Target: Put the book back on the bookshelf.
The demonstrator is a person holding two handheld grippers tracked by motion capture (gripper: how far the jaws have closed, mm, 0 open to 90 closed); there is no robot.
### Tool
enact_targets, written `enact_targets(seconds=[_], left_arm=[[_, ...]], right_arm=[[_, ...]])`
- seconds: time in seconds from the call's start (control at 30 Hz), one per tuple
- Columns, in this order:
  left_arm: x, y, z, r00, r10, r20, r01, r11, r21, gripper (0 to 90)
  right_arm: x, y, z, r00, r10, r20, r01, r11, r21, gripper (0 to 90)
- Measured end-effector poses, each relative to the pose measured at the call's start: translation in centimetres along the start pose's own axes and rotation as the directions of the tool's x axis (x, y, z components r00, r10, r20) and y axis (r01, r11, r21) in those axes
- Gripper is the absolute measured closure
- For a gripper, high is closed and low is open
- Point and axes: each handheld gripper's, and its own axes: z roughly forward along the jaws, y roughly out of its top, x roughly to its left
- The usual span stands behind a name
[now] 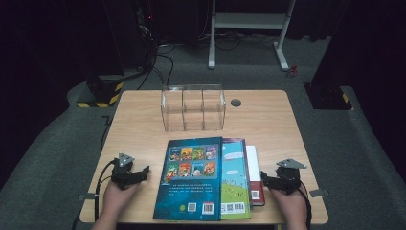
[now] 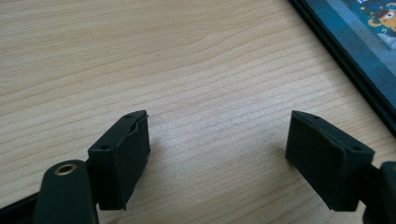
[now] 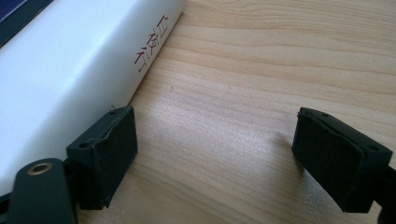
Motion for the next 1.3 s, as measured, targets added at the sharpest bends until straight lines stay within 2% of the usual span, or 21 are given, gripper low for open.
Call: enact_targets(seconds=[0.2, 1.13, 1.23, 1.3], left_arm=[[0.01, 0.03, -0.02, 0.9999, 0.009, 0.006, -0.009, 1.0000, 0.003, 23.4], [-0.04, -0.11, -0.15, 0.9999, 0.010, 0.011, -0.010, 0.9999, -0.006, 25.8], [-0.03, -0.11, -0.12, 0.9999, 0.010, 0.010, -0.010, 0.9999, -0.008, 25.8], [-0.04, -0.11, -0.13, 0.9999, 0.008, 0.009, -0.008, 0.9999, -0.007, 25.8]], right_arm=[[0.23, 0.03, 0.05, 0.9996, 0.018, 0.020, -0.018, 1.000, -0.002, 13.9], [0.28, -0.03, -0.12, 0.9995, 0.021, 0.023, -0.021, 1.000, -0.001, 16.1], [0.23, -0.04, -0.24, 0.9997, 0.005, 0.023, -0.005, 1.000, -0.007, 16.7], [0.12, -0.02, -0.48, 0.9995, 0.022, 0.021, -0.022, 1.000, -0.016, 16.9]])
